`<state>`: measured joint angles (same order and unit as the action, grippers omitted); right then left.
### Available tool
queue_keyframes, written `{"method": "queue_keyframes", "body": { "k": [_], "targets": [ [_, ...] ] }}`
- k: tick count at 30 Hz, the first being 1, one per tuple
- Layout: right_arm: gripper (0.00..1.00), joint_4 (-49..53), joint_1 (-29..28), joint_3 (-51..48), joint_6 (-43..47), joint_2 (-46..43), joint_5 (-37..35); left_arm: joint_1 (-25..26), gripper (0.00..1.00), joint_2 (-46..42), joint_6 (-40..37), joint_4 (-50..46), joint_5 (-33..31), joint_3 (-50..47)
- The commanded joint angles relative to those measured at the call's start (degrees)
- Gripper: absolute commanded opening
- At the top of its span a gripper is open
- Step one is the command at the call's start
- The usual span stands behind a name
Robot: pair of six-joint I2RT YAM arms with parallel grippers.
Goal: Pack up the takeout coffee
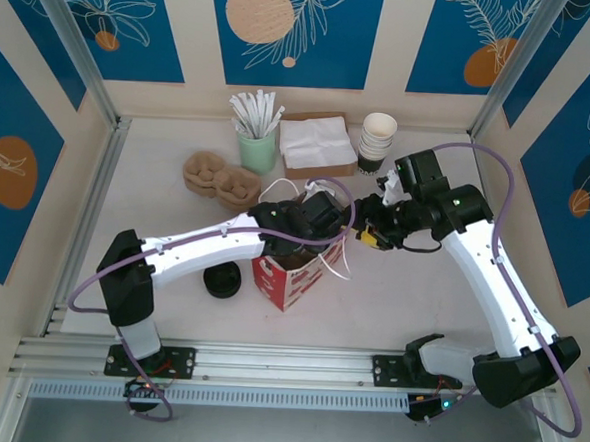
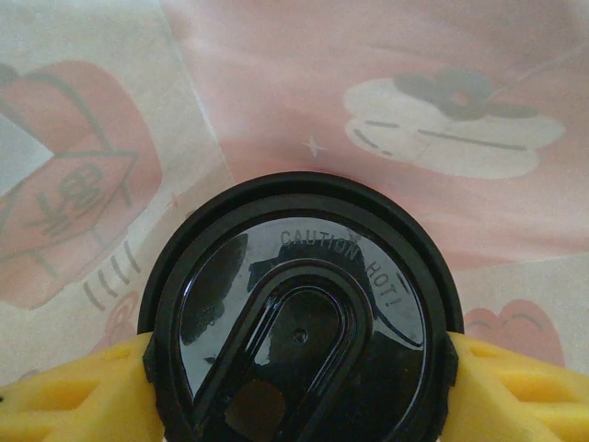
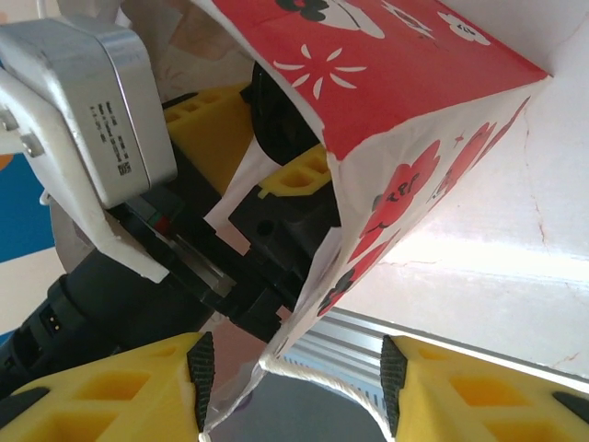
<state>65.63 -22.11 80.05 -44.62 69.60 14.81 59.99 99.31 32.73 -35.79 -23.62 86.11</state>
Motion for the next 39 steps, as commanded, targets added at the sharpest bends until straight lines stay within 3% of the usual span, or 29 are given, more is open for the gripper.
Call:
{"method": "queue_keyframes", "body": {
  "k": [1, 8, 12, 18, 29, 39],
  "targets": [
    [0.54, -1.2, -0.2, -1.2, -2.9, 0.3, -0.7, -0.3, 0.68, 0.6, 1.3, -1.0, 0.4, 2.0],
    [0.49, -3.5, 0.3, -2.2, -1.4, 2.9, 0.4, -0.4, 0.68, -0.1, 0.3, 0.8, 1.0, 1.2],
    [0.25, -3.1, 0.5, -1.7, 2.1, 3.7, 2.7, -0.4, 0.68, -0.8, -1.0, 1.5, 1.6, 0.3],
    [0.1, 1.7, 0.9, -1.9, 15.2, 2.3, 3.9, -0.4, 0.68, -3.4, -4.7, 3.7, 4.2, -2.2],
    [0.08, 2.6, 0.1, -3.2, 24.1, 0.9, 6.7, 0.0, 0.68, -4.0, -5.7, 1.2, 3.9, -2.0],
    [0.07, -0.8, -1.5, -6.3, 26.3, -2.9, 3.4, 2.0, 0.68, -6.3, -9.9, 4.2, 4.4, -6.4]
  ]
}}
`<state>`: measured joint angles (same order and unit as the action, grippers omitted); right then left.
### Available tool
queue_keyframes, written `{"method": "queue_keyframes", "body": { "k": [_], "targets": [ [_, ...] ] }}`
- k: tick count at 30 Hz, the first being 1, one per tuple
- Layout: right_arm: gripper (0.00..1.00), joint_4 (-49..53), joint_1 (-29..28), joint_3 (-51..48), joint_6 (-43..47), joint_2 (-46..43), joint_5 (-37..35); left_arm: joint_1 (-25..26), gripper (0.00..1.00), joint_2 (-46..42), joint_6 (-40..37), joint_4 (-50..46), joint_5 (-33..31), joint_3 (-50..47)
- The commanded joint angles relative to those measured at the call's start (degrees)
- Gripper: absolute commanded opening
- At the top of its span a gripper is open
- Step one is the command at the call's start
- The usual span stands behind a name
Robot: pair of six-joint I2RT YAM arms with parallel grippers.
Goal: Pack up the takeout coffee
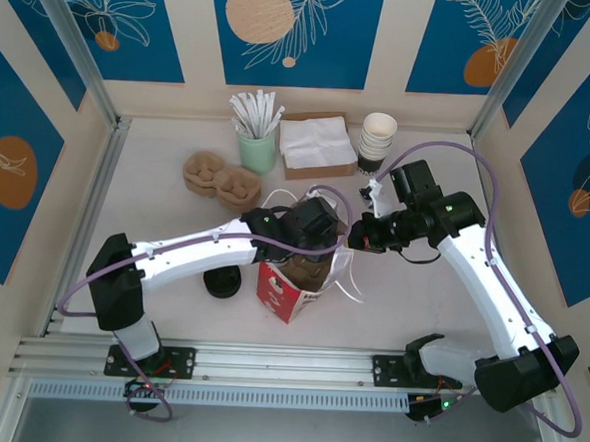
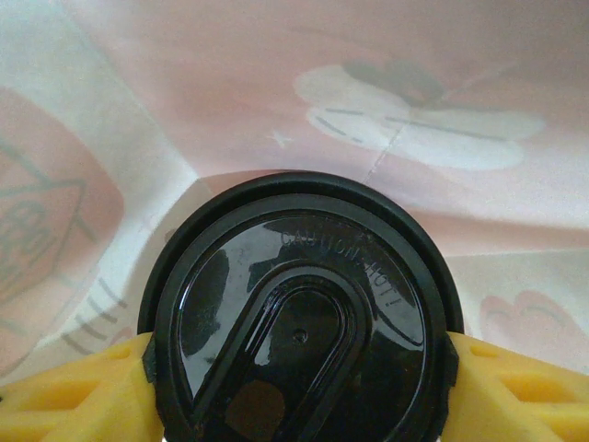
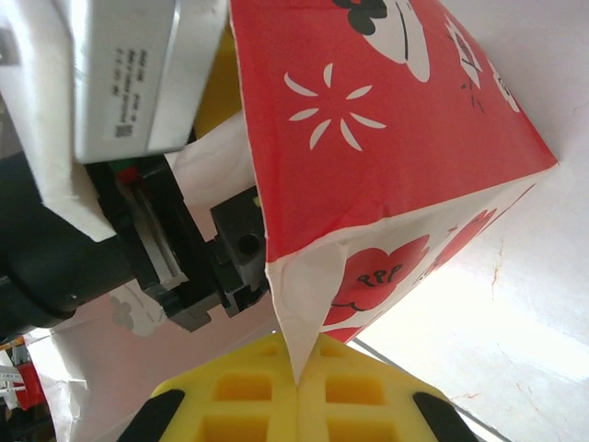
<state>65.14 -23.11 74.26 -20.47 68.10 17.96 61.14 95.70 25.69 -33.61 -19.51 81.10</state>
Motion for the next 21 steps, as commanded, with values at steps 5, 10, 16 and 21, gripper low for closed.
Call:
{"method": "queue_keyframes", "body": {
  "k": [5, 10, 16, 21],
  "targets": [
    [0.07, -1.9, -0.5, -1.4, 1.7, -2.0, -1.2, 0.9, 0.69, -4.8, -5.7, 7.6, 1.7, -5.3],
    [0.07, -5.0, -0.5, -2.7, 2.8, -2.1, -0.8, 0.9, 0.69, -6.0, -7.8, 8.8, 3.1, -5.9],
    [0.07, -6.5, -0.4, -4.7, 6.8, -3.0, 0.1, 0.8, 0.7, -7.9, -7.8, 6.0, 6.7, -5.6],
    [0.07, -6.5, -0.3, -5.6, 10.7, -4.4, 3.0, 0.8, 0.69, -9.7, -9.3, 2.8, 9.1, -5.5]
  ]
}}
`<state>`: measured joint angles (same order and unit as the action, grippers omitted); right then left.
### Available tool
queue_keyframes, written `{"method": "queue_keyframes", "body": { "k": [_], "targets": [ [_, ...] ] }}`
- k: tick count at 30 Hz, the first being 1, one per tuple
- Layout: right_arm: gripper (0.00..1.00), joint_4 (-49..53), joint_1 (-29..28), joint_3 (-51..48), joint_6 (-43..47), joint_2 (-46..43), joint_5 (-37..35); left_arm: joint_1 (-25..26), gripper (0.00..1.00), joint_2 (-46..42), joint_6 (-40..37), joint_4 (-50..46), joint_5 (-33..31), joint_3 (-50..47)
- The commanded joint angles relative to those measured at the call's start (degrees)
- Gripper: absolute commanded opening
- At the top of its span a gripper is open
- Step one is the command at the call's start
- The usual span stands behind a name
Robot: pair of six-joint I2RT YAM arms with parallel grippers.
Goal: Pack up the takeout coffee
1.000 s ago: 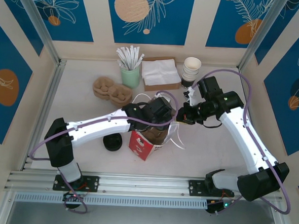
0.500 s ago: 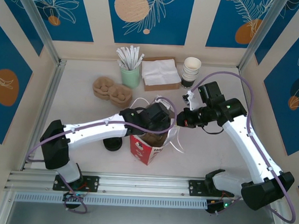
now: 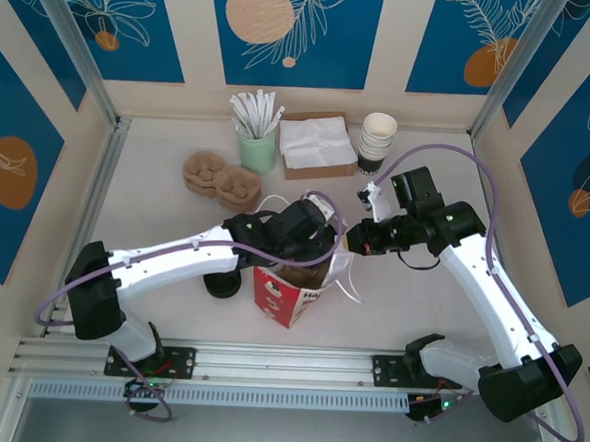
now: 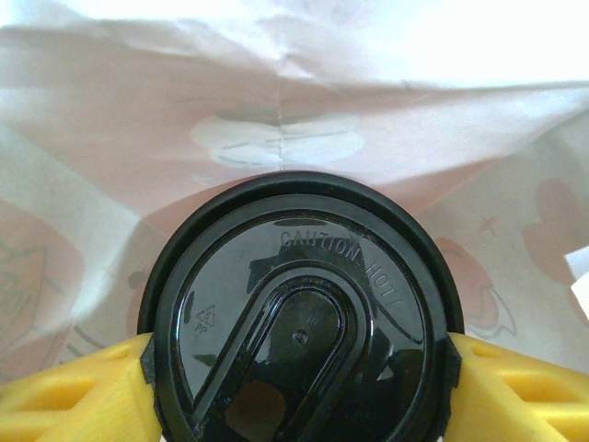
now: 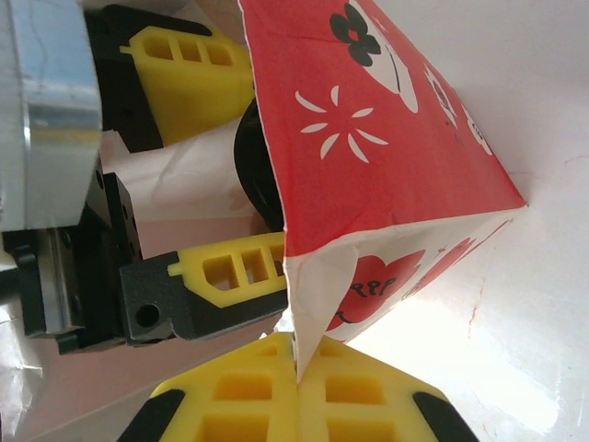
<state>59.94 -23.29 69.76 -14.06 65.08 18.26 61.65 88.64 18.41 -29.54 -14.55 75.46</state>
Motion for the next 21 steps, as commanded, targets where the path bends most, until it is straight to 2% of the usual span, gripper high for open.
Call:
{"method": "queue_keyframes", "body": {
  "k": [1, 9, 16, 21],
  "targets": [
    [0.07, -1.7, -0.1, -1.6, 4.8, -1.8, 3.4, 0.3, 0.69, -2.7, -2.2, -1.6, 4.3, 0.2],
    [0.07, -4.6, -0.2, -3.6, 6.0, -5.0, 3.6, 0.3, 0.7, -3.5, -1.5, -1.4, 2.0, -2.5],
    [0.07, -7.1, -0.3, -5.3, 5.8, -7.5, 1.9, 0.3, 0.7, -3.0, -0.2, -1.9, -3.6, -3.5],
    [0.07, -7.6, -0.9, -6.1, 6.2, -8.1, 0.3, 0.1, 0.7, -1.9, -0.4, 0.1, -3.8, -4.4]
  ]
}}
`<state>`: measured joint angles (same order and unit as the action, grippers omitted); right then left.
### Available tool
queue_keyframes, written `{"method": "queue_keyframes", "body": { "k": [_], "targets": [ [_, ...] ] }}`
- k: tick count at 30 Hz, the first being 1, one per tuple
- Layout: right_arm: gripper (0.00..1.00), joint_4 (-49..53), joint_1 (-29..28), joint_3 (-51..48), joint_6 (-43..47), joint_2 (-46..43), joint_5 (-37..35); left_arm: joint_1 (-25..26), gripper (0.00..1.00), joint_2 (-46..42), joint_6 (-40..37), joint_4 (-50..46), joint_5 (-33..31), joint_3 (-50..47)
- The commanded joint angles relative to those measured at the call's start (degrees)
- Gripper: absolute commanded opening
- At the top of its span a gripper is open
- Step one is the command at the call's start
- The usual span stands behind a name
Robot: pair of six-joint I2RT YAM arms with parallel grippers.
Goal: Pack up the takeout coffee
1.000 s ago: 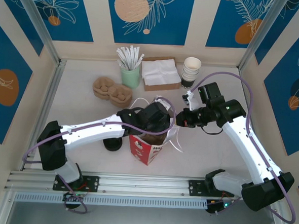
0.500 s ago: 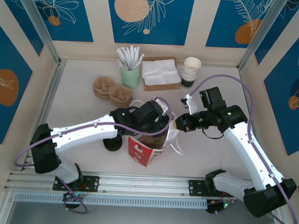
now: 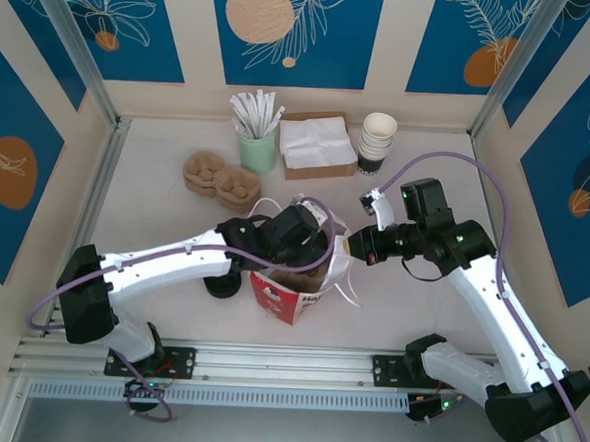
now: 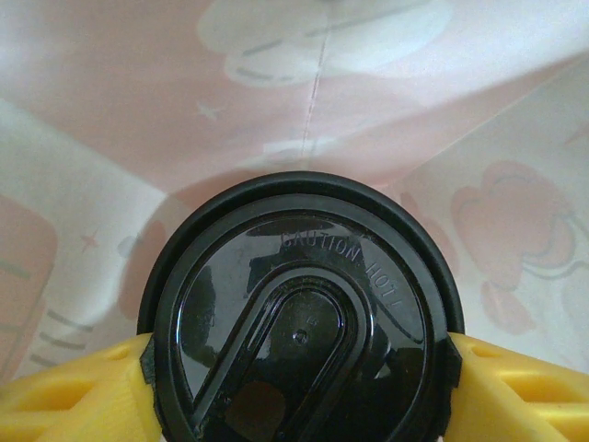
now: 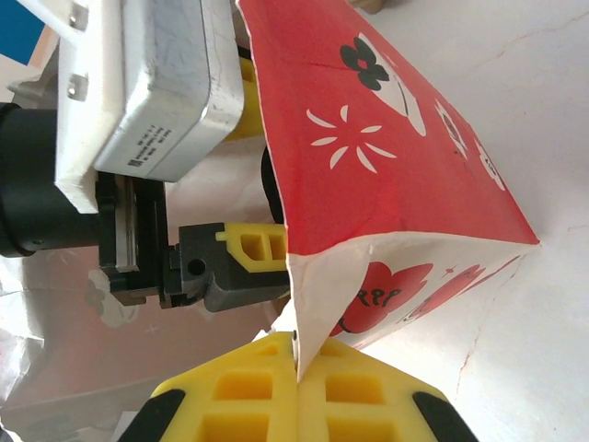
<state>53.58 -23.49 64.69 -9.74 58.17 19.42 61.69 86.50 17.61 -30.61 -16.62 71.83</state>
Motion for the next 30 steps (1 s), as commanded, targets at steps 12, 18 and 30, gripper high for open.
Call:
{"method": "queue_keyframes", "body": {
  "k": [12, 18, 30],
  "targets": [
    [0.07, -4.7, -2.2, -2.9, 1.5, -2.3, -3.2, -0.4, 0.7, 3.4, 0.5, 6.3, -1.8, -0.5],
    [0.06, -6.4, -2.2, -2.8, 2.6, -0.6, -4.6, -0.5, 0.7, 4.6, 0.8, 6.7, -1.4, -0.7],
    [0.05, -8.0, -2.1, -2.7, 3.7, 1.9, -5.1, -1.7, 0.7, 5.8, 2.2, 6.8, 0.3, -1.4]
  ]
}}
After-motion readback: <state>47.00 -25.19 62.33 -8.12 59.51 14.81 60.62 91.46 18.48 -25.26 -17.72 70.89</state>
